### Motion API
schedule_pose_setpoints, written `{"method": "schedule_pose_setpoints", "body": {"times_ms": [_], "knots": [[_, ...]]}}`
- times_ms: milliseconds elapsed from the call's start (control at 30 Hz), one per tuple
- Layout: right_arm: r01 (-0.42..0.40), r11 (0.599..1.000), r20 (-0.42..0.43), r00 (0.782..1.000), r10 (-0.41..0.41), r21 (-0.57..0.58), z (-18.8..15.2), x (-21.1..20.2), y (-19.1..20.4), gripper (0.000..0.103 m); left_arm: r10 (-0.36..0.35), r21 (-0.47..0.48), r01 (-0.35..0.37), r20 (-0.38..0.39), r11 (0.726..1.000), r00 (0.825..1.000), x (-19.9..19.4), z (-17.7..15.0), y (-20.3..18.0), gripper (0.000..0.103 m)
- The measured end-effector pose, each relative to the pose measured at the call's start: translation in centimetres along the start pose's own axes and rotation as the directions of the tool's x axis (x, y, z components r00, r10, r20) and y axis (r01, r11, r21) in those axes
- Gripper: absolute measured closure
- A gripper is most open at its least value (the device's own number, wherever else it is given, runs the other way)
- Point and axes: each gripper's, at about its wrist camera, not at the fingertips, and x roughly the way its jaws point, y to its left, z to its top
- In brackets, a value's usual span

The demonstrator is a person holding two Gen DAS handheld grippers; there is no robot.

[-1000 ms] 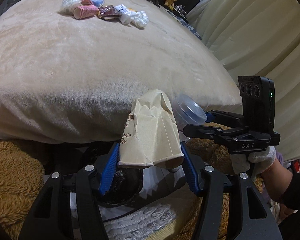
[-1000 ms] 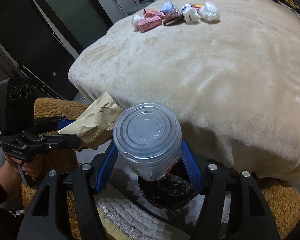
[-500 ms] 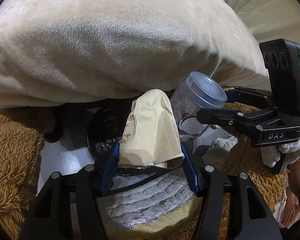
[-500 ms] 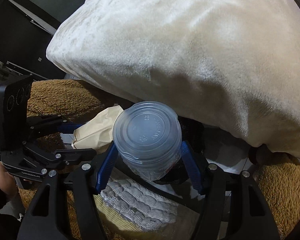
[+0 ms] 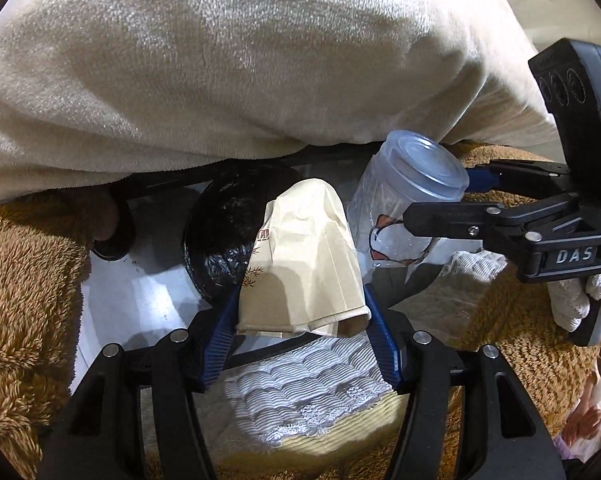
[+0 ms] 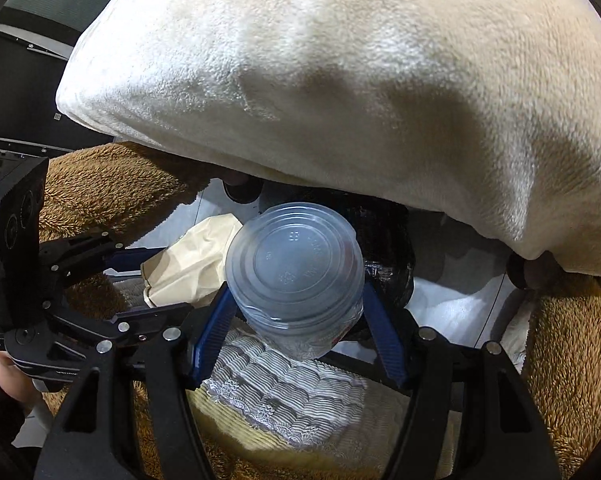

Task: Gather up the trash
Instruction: 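Carry the jar and paper bag down over the black bin with both tools, then open both tools to drop the jar and paper bag into the bin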

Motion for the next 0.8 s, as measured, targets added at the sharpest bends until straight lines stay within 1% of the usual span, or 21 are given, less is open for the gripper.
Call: {"method": "schedule_pose_setpoints", "body": {"times_ms": [67,100,167,200,600,800], "knots": [[-0.009,1.0,-0.003,1.0,0.009,0.008,0.1,0.1,0.1,0.036,0.01,0.007,-0.01,-0.003,1.0,1.0,0.2,-0.1,-0.1,0.04],[-0.006,1.0,-0.002,1.0,0.006,0.013,0.1,0.1,0.0,0.034,0.017,0.009,-0.017,-0.001,1.0,1.0,0.2,-0.1,-0.1,0.036],[-0.016,0.999,0.002,1.0,0.016,0.028,0.2,0.0,-0.1,0.026,0.021,0.006,-0.021,0.002,1.0,1.0,-0.1,0.0,-0.3,0.03],[-0.024,0.999,0.003,1.0,0.023,0.035,0.2,-0.2,-0.4,0.025,0.018,0.002,-0.018,0.004,1.0,1.0,-0.2,0.0,-0.2,0.03],[-0.016,1.0,0.036,0.999,0.016,0.021,0.3,-0.8,-0.1,0.025,0.004,-0.009,-0.004,0.033,1.0,0.999,-1.2,0.1,0.2,0.03],[-0.021,1.0,0.074,0.997,0.022,-0.005,0.2,-1.5,0.3,0.025,-0.002,-0.021,0.003,0.076,1.0,0.997,-2.0,0.1,0.4,0.03]]}}
